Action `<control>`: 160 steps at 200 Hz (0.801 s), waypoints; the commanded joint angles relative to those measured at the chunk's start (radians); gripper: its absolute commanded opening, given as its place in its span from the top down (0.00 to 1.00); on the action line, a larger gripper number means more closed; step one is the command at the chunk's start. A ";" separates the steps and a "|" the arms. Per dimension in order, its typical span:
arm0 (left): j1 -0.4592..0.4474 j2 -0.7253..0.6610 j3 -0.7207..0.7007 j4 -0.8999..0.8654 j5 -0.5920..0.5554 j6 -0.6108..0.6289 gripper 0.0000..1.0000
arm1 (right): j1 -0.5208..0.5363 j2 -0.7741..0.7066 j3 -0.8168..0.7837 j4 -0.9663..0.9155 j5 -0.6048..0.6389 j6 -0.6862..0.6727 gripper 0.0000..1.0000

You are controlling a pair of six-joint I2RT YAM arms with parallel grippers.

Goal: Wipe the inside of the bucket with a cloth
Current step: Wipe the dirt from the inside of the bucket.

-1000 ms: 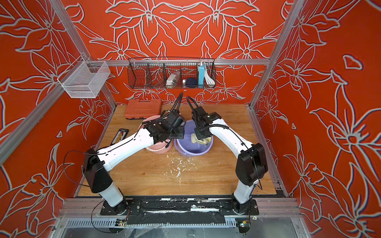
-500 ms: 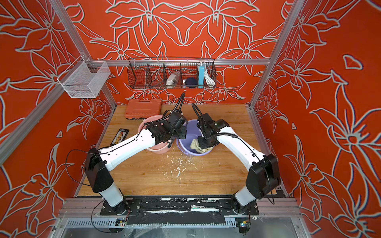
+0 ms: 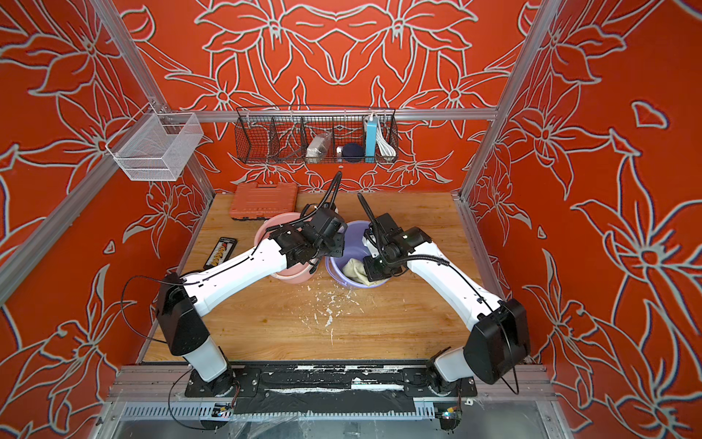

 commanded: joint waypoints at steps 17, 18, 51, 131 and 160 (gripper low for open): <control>-0.001 -0.037 0.018 0.029 -0.101 0.021 1.00 | -0.016 0.004 0.041 -0.184 0.360 0.028 1.00; -0.001 -0.036 0.018 0.028 -0.102 0.022 1.00 | -0.017 0.003 0.042 -0.185 0.362 0.029 1.00; 0.001 -0.029 0.036 0.003 -0.103 0.027 1.00 | -0.054 -0.094 0.007 -0.168 0.397 0.059 1.00; 0.003 -0.023 0.025 0.013 -0.082 0.017 1.00 | -0.249 -0.385 -0.056 -0.121 0.415 0.077 1.00; 0.003 -0.017 0.020 0.026 -0.054 0.013 1.00 | -0.250 -0.503 -0.068 0.001 0.329 0.084 1.00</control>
